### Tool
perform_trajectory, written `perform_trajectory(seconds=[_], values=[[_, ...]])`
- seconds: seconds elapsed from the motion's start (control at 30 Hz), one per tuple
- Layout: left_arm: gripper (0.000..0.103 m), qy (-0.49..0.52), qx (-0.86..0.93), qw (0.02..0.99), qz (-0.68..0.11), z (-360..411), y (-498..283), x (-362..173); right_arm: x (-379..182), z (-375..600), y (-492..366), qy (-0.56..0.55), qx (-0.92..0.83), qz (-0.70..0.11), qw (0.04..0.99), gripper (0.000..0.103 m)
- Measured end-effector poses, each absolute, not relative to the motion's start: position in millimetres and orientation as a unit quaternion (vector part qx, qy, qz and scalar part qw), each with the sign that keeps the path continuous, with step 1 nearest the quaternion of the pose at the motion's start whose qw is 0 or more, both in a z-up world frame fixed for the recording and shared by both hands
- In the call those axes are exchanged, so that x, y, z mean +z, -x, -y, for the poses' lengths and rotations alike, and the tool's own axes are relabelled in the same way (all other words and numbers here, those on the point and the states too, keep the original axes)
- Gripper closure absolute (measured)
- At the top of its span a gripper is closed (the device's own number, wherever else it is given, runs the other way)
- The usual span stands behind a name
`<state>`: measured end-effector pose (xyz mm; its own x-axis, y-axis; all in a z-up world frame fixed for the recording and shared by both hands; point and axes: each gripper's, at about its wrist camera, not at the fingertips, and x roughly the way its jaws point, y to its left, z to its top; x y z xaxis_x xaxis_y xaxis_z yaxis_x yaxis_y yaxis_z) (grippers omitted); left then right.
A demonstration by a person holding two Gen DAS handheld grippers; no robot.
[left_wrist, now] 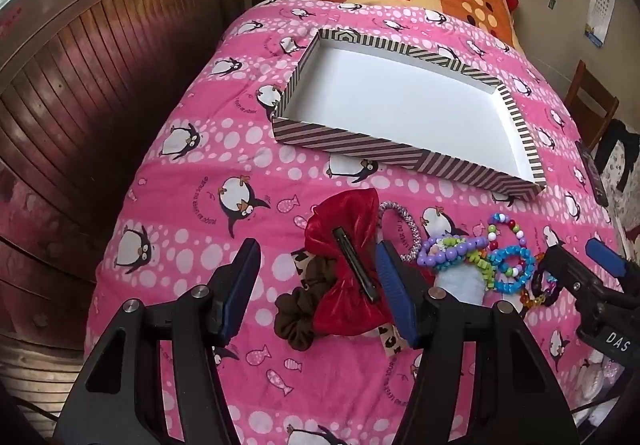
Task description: Organize jewelry
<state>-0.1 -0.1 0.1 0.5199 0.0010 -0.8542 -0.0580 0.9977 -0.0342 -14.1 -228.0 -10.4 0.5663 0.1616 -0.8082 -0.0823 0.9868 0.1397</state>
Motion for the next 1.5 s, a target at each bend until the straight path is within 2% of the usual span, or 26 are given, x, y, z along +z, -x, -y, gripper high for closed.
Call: perform_trajectory(seconds=[1.1,1.5], values=[[0.043,0.052,0.014,0.871,-0.488,1.5,0.7,-5.3,-15.8,218.3,12.1,-0.016,0.085,-0.47,0.878,0.001],[0.043,0.055,0.019,0.85,-0.524,2.8,0.1,-4.0,-15.8,217.7,12.3,-0.017,0.088,-0.47,0.878,0.001]])
